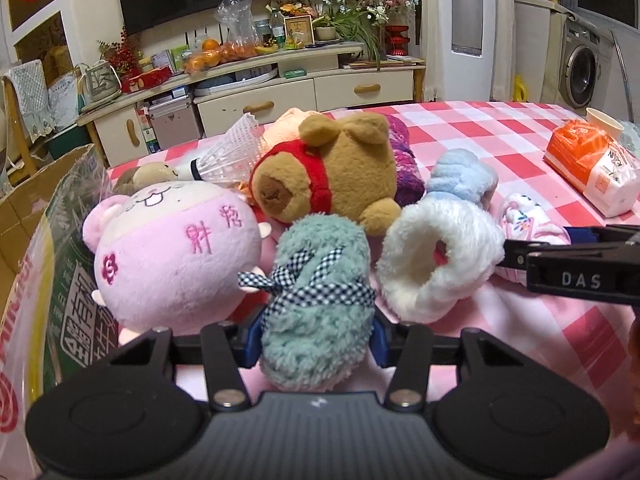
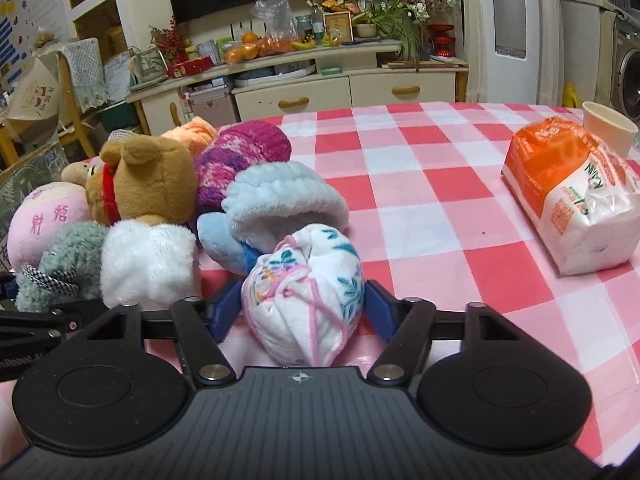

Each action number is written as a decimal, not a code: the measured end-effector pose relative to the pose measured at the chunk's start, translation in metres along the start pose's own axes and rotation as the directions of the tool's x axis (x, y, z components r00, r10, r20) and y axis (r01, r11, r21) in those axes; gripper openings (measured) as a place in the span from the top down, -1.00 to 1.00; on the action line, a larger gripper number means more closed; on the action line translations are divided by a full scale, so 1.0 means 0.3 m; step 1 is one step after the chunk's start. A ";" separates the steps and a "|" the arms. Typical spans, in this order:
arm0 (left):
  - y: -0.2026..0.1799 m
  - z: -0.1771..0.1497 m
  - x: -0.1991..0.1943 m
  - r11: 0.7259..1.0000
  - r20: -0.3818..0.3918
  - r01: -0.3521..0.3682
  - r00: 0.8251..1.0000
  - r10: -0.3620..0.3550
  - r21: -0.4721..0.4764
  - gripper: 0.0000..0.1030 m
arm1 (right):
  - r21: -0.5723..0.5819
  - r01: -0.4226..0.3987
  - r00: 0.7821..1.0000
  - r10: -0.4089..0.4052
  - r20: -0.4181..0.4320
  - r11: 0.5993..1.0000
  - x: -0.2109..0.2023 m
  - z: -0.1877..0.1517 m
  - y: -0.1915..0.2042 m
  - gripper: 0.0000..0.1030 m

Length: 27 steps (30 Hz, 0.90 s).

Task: Organize soft objects
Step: 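Grasp the green fuzzy plush with the left tool while the right tool grasps the white floral cloth bundle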

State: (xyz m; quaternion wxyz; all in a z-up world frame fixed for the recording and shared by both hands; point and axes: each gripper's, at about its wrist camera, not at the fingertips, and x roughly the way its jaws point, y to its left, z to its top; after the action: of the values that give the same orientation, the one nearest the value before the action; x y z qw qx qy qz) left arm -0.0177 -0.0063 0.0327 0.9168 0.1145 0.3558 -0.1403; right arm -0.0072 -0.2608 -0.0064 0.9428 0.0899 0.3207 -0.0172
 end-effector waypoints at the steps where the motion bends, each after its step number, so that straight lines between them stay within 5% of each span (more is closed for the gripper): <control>1: 0.003 0.002 -0.002 1.000 -0.003 0.003 1.000 -0.003 -0.006 0.09 | -0.004 0.002 1.000 -0.002 0.005 1.000 0.000 -0.001 0.002 -0.56; 7: 0.017 0.021 -0.031 0.998 0.001 0.050 0.999 -0.050 -0.026 0.11 | 0.000 0.025 0.999 -0.025 0.026 1.000 -0.006 -0.004 0.007 -0.52; 17: 0.085 0.060 -0.161 0.986 0.113 0.140 0.985 -0.130 -0.088 0.11 | 0.029 0.059 0.990 -0.062 0.128 0.998 -0.105 0.018 0.024 -0.51; 27: 0.215 0.067 -0.275 0.975 0.218 0.156 0.969 -0.119 -0.160 0.11 | -0.039 -0.046 0.960 0.055 0.273 0.998 -0.249 0.113 0.191 -0.51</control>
State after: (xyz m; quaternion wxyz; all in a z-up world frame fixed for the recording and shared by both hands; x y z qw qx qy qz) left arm -0.0417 0.0622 0.1108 0.9434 -0.0069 0.2767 -0.1829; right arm -0.0410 -0.2123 0.0745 0.9795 0.0798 0.1849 -0.0002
